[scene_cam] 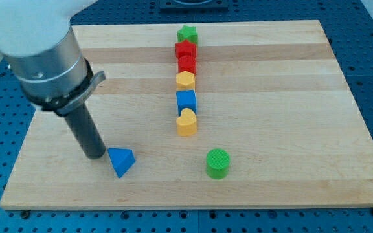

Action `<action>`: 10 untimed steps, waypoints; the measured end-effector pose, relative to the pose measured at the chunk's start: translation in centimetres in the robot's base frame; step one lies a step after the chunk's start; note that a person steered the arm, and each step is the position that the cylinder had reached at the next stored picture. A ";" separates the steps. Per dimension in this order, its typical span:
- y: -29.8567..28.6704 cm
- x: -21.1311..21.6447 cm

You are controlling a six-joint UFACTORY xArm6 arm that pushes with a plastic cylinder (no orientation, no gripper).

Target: Move the blue triangle to the line of blocks

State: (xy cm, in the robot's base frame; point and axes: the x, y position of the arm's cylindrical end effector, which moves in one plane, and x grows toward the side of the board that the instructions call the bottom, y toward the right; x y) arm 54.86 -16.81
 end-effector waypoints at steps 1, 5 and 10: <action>0.8 2.4; 8.0 1.3; 5.2 -1.5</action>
State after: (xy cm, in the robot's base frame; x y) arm 53.40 -11.59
